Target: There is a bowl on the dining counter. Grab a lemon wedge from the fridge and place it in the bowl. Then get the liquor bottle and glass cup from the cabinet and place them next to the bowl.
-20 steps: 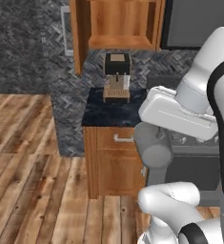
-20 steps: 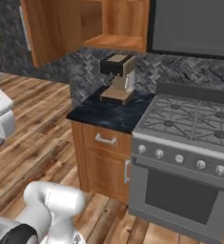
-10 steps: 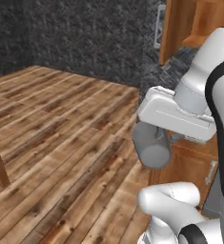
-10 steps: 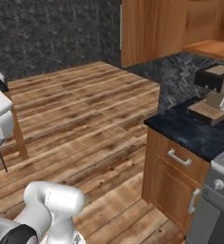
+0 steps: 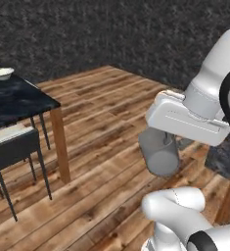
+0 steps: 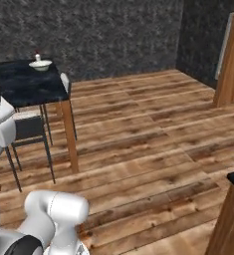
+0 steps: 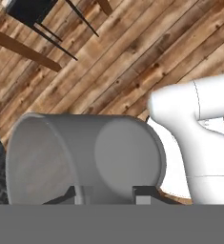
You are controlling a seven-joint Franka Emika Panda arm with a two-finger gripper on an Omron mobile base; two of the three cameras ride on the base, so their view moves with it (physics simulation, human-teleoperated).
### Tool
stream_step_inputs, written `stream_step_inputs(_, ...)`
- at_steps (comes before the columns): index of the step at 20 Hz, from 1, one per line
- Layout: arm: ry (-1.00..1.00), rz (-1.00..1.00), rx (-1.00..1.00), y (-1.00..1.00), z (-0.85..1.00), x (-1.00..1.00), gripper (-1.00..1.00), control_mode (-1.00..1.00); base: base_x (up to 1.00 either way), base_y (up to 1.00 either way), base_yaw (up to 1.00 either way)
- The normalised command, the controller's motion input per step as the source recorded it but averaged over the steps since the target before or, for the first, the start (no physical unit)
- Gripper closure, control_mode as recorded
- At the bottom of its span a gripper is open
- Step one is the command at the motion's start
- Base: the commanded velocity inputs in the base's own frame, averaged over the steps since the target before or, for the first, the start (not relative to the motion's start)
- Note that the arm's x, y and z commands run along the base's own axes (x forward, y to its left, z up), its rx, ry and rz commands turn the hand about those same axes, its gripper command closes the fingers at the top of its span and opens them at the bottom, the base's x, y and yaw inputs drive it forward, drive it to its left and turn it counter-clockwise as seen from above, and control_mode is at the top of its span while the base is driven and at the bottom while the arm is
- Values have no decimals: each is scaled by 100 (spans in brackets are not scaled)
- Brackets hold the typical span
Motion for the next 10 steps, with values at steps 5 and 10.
stream_step_inputs(5, 0, 0, 0, 0, 0, 0, 100, 100, 100, 48, 33)
stream_step_inputs(10, 0, 0, 0, 0, 0, 0, 100, 100, 100, 62, 31)
